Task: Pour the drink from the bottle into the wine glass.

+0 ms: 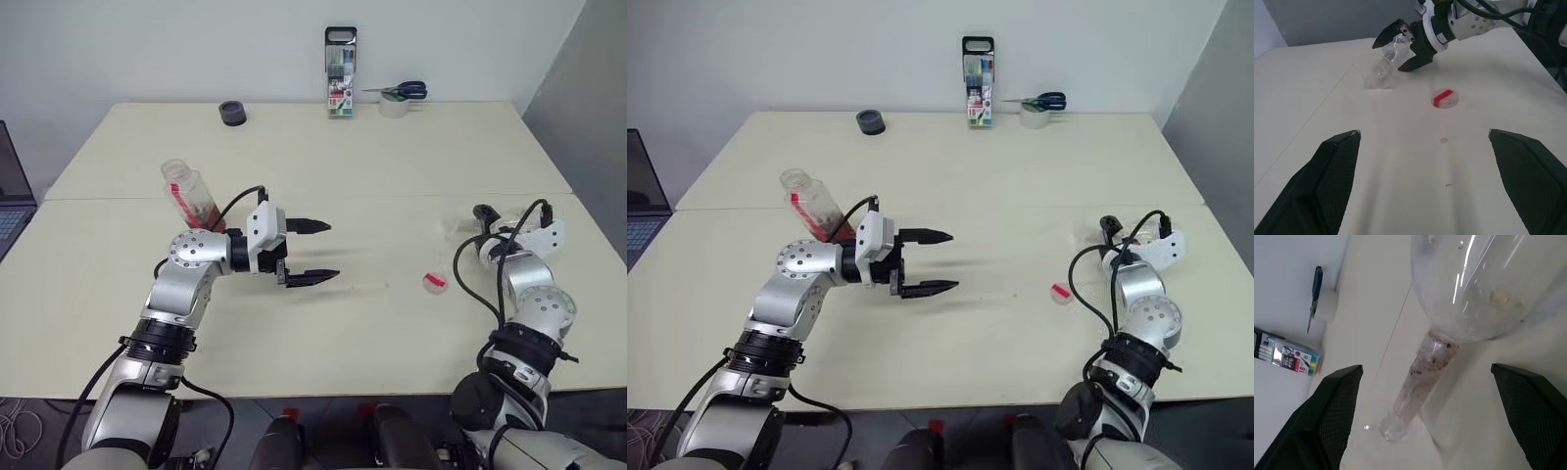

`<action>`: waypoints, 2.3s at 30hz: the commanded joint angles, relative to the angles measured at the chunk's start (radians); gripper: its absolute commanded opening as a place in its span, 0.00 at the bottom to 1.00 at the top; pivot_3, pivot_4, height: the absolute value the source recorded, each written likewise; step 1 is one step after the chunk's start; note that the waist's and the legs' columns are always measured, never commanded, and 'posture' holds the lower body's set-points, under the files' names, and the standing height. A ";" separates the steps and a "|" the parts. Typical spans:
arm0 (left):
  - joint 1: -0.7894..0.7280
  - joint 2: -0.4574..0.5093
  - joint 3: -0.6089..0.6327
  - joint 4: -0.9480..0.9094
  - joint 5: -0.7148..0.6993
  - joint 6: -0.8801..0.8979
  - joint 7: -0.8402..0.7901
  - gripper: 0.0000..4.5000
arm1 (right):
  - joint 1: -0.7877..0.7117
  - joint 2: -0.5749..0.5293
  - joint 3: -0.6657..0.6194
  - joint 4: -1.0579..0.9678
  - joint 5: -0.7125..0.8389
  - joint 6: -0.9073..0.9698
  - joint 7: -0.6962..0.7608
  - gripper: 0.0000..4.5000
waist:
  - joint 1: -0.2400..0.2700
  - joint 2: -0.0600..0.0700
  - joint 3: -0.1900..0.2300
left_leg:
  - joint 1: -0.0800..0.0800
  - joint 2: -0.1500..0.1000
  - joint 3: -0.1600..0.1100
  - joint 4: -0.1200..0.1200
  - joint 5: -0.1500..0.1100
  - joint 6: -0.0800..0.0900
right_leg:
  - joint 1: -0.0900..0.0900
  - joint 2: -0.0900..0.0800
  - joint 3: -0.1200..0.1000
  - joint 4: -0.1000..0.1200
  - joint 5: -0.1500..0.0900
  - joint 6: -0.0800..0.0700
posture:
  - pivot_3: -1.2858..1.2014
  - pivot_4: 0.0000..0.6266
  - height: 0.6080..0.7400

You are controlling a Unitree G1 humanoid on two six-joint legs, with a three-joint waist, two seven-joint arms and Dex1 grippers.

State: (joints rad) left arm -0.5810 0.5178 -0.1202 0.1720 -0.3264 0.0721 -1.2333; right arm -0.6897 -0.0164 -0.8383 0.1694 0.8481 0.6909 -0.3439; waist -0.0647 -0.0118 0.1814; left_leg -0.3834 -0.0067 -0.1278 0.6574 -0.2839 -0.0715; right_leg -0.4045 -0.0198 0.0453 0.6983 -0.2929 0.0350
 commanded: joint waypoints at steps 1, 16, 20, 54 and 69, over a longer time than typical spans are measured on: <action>-0.020 -0.004 0.000 -0.023 0.004 -0.010 0.000 1.00 | -0.027 -0.014 0.000 0.065 0.035 -0.061 0.001 1.00 | -0.001 0.000 0.000 | 0.000 0.000 0.000 0.000 0.000 0.000 | 0.000 0.000 0.000 0.000 0.000 0.000 | 0.52 0.24 1.00; -0.019 -0.005 -0.003 -0.033 0.016 -0.001 -0.004 1.00 | -0.030 -0.007 0.055 0.152 0.104 -0.150 0.000 0.08 | -0.012 0.001 0.000 | 0.000 0.000 0.000 0.000 0.000 0.000 | 0.000 0.000 0.000 0.000 0.000 0.000 | 0.52 0.24 1.00; -0.016 -0.005 -0.004 -0.051 0.016 0.008 0.003 1.00 | 0.046 -0.078 0.206 0.118 -0.008 -0.136 0.105 0.05 | -0.011 0.001 0.000 | 0.000 0.000 -0.001 0.000 0.000 0.000 | 0.000 0.000 0.000 0.000 0.000 0.000 | 0.52 0.24 1.00; 0.345 0.057 0.307 -0.438 -0.060 0.373 0.451 1.00 | 0.145 -0.089 0.990 0.019 -0.689 -0.591 0.742 0.05 | -0.021 0.000 -0.001 | 0.003 0.003 -0.002 -0.007 0.000 -0.001 | -0.001 0.001 -0.001 -0.001 -0.001 -0.001 | 0.52 0.24 1.00; 0.577 0.150 0.451 -0.625 -0.165 0.468 0.475 1.00 | -0.090 0.038 1.026 0.519 -0.765 -0.830 0.878 0.05 | -0.001 -0.002 -0.001 | 0.002 0.000 -0.002 -0.010 0.002 -0.004 | -0.001 -0.002 -0.001 -0.006 0.000 -0.001 | 0.52 0.24 1.00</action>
State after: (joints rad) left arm -0.0082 0.6474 0.2955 -0.4028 -0.4666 0.5372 -0.7574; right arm -0.7505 0.0129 0.2025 0.6854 0.0901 -0.1042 0.5274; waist -0.0657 -0.0133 0.1809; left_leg -0.3808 -0.0060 -0.1293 0.6470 -0.2817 -0.0754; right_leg -0.4052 -0.0216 0.0440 0.6921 -0.2934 0.0340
